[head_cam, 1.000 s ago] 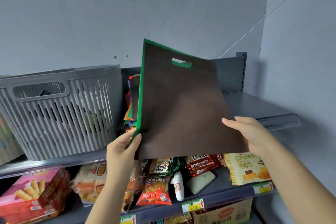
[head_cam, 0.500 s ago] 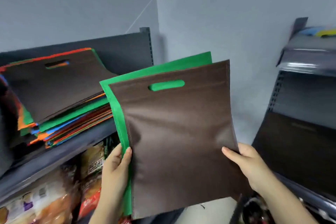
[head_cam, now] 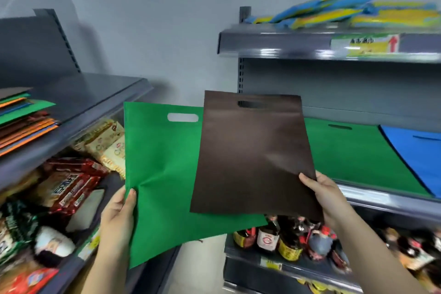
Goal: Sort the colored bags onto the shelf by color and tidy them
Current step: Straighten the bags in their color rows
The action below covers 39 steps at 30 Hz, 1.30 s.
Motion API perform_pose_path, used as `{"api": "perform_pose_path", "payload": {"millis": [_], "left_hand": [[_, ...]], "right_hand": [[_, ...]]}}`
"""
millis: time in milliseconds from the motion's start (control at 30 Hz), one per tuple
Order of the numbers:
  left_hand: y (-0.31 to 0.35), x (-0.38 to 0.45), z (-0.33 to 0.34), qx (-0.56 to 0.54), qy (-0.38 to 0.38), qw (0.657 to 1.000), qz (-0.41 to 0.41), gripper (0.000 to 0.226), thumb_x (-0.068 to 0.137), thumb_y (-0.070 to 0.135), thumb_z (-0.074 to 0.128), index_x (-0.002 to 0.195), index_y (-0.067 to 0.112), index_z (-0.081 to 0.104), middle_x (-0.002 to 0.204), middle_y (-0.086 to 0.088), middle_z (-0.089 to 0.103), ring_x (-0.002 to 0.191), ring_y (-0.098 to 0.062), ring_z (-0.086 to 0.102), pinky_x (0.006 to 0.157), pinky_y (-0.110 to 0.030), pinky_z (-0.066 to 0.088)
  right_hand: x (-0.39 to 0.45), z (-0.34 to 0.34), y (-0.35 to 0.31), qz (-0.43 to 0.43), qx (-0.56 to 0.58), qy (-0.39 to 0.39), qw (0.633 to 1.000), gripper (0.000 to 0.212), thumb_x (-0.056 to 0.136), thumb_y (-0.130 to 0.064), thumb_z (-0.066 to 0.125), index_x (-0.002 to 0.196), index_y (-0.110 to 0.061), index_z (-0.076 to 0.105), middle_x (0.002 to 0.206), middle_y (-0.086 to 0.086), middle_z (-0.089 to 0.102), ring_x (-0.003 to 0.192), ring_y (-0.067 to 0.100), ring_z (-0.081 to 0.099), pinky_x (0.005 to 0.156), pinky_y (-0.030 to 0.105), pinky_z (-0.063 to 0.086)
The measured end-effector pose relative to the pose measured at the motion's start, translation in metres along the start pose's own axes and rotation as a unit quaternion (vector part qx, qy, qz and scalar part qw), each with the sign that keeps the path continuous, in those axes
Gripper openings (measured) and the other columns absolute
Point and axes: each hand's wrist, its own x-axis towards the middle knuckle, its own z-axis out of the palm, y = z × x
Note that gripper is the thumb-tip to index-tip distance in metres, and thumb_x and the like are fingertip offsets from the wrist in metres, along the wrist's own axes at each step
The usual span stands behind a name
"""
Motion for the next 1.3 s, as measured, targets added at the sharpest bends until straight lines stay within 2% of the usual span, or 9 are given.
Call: {"api": "perform_pose_path", "payload": {"millis": [133,300,733,867,967,1033,1100,1200,1300], "left_hand": [[0.001,-0.002,0.014,0.004,0.000,1.000,-0.020,0.028,0.101,0.010,0.036,0.101,0.021,0.061,0.078,0.014,0.073,0.066,0.001,0.067,0.055,-0.013,0.052],[0.009,-0.007,0.041,0.011,0.003,0.999,-0.030,0.029,0.101,0.012,0.038,0.098,0.025,0.063,0.080,0.011,0.073,0.068,-0.004,0.069,0.056,-0.017,0.055],[0.024,0.001,0.026,0.047,0.033,0.998,-0.022,0.028,0.100,0.011,0.040,0.100,0.025,0.065,0.086,0.008,0.072,0.070,-0.004,0.067,0.063,-0.015,0.054],[0.031,0.008,0.003,0.062,0.024,0.997,-0.030,0.027,0.100,0.012,0.040,0.102,0.023,0.064,0.078,0.010,0.073,0.064,-0.003,0.066,0.059,-0.015,0.053],[0.037,0.016,-0.013,0.069,0.001,0.997,-0.042,0.025,0.100,0.013,0.041,0.106,0.022,0.064,0.079,0.008,0.073,0.065,-0.006,0.067,0.060,-0.018,0.054],[0.040,0.020,-0.020,0.069,-0.023,0.996,-0.052,0.026,0.100,0.014,0.042,0.106,0.022,0.065,0.081,0.007,0.074,0.067,-0.007,0.068,0.061,-0.019,0.054],[0.044,0.024,-0.025,0.062,-0.045,0.995,-0.062,0.025,0.099,0.014,0.042,0.103,0.022,0.066,0.081,0.004,0.074,0.066,-0.008,0.069,0.058,-0.018,0.054],[0.048,0.031,-0.028,0.037,-0.062,0.994,-0.079,0.025,0.100,0.013,0.040,0.099,0.020,0.064,0.078,0.004,0.073,0.063,-0.007,0.068,0.053,-0.017,0.053],[0.043,0.036,-0.029,0.032,-0.083,0.991,-0.103,0.025,0.100,0.012,0.039,0.097,0.021,0.063,0.077,0.006,0.073,0.066,-0.005,0.068,0.056,-0.017,0.053]], "right_hand": [[0.034,-0.028,-0.023,-0.016,-0.043,0.031,0.998,0.016,0.094,-0.008,0.052,0.101,-0.015,0.064,0.098,0.010,0.069,0.077,0.018,0.069,0.061,0.026,0.058],[0.085,-0.046,-0.047,-0.053,-0.196,0.069,0.977,0.015,0.090,-0.001,0.057,0.100,-0.009,0.066,0.104,0.011,0.065,0.092,0.025,0.062,0.077,0.031,0.050],[0.154,-0.044,-0.037,-0.046,-0.529,0.128,0.837,0.047,0.086,-0.009,0.065,0.126,0.006,0.045,0.125,0.024,0.055,0.116,0.038,0.053,0.088,0.037,0.044],[0.129,-0.028,-0.037,-0.078,-0.624,0.155,0.762,0.062,0.086,-0.024,0.066,0.137,-0.003,0.037,0.140,0.019,0.041,0.129,0.037,0.035,0.100,0.042,0.036],[0.094,0.006,-0.025,-0.200,-0.516,0.032,0.833,0.070,0.080,-0.027,0.073,0.140,-0.012,0.040,0.140,0.004,0.042,0.127,0.023,0.040,0.102,0.032,0.034],[0.062,0.043,-0.011,-0.166,-0.404,-0.115,0.892,0.079,0.077,-0.022,0.077,0.143,-0.015,0.034,0.133,-0.006,0.040,0.124,0.012,0.040,0.100,0.025,0.032],[0.037,0.075,0.002,-0.112,-0.275,-0.177,0.938,0.069,0.079,-0.015,0.074,0.137,-0.019,0.037,0.131,-0.004,0.047,0.122,0.012,0.045,0.100,0.027,0.036],[0.018,0.095,0.016,-0.071,-0.162,-0.109,0.978,0.037,0.086,-0.014,0.067,0.115,-0.021,0.044,0.120,0.003,0.057,0.108,0.017,0.056,0.090,0.027,0.041],[-0.001,0.087,0.038,-0.018,-0.113,-0.049,0.992,0.032,0.089,-0.013,0.063,0.117,-0.011,0.048,0.116,0.010,0.061,0.096,0.018,0.061,0.085,0.026,0.047]]}}
